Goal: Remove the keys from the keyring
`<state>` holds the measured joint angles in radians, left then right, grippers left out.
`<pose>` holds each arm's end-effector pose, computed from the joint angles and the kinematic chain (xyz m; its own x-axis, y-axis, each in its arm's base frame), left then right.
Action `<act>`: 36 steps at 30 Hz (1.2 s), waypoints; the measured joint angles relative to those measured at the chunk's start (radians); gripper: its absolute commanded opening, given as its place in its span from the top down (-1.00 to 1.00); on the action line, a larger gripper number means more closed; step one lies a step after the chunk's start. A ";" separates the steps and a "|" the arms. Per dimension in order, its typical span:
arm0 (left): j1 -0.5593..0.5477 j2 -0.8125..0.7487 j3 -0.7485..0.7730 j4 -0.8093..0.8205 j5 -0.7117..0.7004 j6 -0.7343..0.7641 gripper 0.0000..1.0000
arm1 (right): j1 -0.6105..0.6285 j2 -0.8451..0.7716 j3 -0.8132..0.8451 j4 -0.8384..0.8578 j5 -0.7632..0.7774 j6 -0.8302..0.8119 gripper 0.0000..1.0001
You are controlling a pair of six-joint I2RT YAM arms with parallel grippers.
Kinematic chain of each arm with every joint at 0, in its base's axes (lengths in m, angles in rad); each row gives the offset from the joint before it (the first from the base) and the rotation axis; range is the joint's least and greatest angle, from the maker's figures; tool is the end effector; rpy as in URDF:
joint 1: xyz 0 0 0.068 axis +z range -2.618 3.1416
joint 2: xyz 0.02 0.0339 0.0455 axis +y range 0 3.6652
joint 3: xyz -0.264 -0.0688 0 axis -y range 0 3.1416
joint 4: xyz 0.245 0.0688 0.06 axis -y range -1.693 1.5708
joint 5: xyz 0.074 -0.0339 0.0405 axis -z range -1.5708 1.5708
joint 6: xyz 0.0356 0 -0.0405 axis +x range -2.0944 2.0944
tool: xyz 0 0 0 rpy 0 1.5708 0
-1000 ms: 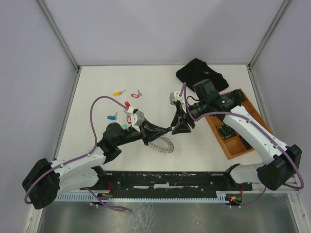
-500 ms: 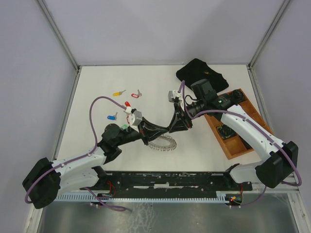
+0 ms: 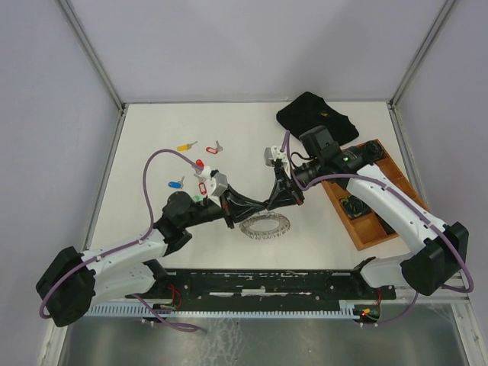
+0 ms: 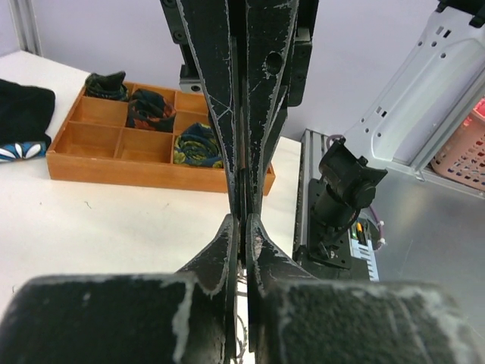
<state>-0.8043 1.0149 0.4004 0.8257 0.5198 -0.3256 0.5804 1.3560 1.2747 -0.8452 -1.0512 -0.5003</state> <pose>0.1385 -0.1693 0.2675 -0.1700 -0.2237 -0.9597 0.9580 0.1906 -0.2141 0.2070 0.1727 0.3380 -0.2469 -0.4467 -0.8599 -0.9422 -0.0968 0.3208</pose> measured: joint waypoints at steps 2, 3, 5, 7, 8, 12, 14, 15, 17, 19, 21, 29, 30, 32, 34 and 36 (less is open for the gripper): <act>0.000 0.006 0.020 -0.040 0.010 0.004 0.61 | 0.000 0.000 0.006 -0.023 0.014 -0.023 1.00; 0.000 0.012 0.035 -0.067 0.014 0.008 0.57 | 0.000 0.000 0.013 -0.039 0.024 -0.038 1.00; 0.000 0.024 0.066 -0.122 0.032 0.024 0.54 | 0.000 0.000 0.026 -0.074 0.049 -0.067 1.00; 0.000 0.039 0.097 -0.173 0.044 0.044 0.53 | 0.002 0.001 0.039 -0.115 0.074 -0.097 1.00; 0.000 0.046 0.112 -0.197 0.053 0.054 0.53 | 0.005 0.001 0.048 -0.137 0.089 -0.113 1.00; 0.000 0.072 0.156 -0.270 0.090 0.080 0.53 | 0.026 0.004 0.072 -0.195 0.145 -0.168 1.00; 0.000 0.084 0.170 -0.302 0.111 0.089 0.52 | 0.044 0.006 0.079 -0.213 0.177 -0.187 1.00; 0.000 0.090 0.177 -0.316 0.120 0.092 0.52 | 0.053 0.007 0.080 -0.219 0.192 -0.196 1.00; 0.000 0.103 0.184 -0.333 0.138 0.095 0.50 | 0.069 0.008 0.081 -0.229 0.219 -0.206 1.00; 0.000 0.119 0.194 -0.351 0.157 0.096 0.49 | 0.082 0.009 0.081 -0.238 0.244 -0.216 1.00; 0.000 0.136 0.203 -0.361 0.173 0.097 0.48 | 0.092 0.012 0.081 -0.246 0.262 -0.222 1.00; 0.000 0.203 0.231 -0.369 0.233 0.096 0.51 | 0.111 0.021 0.081 -0.267 0.302 -0.231 1.00; 0.000 0.209 0.233 -0.367 0.241 0.096 0.51 | 0.113 0.022 0.081 -0.269 0.304 -0.231 1.00; 0.000 0.218 0.237 -0.366 0.251 0.096 0.54 | 0.113 0.024 0.081 -0.270 0.304 -0.231 1.00; 0.000 0.222 0.238 -0.363 0.261 0.096 0.70 | 0.114 0.025 0.084 -0.270 0.304 -0.231 1.00; 0.000 0.224 0.238 -0.362 0.270 0.096 0.93 | 0.114 0.025 0.086 -0.271 0.304 -0.231 1.00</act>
<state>-0.8043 1.2385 0.6388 0.4641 0.7895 -0.2295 0.6941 1.3811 1.3609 -1.1164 -0.7471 -0.7311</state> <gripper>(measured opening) 0.177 0.013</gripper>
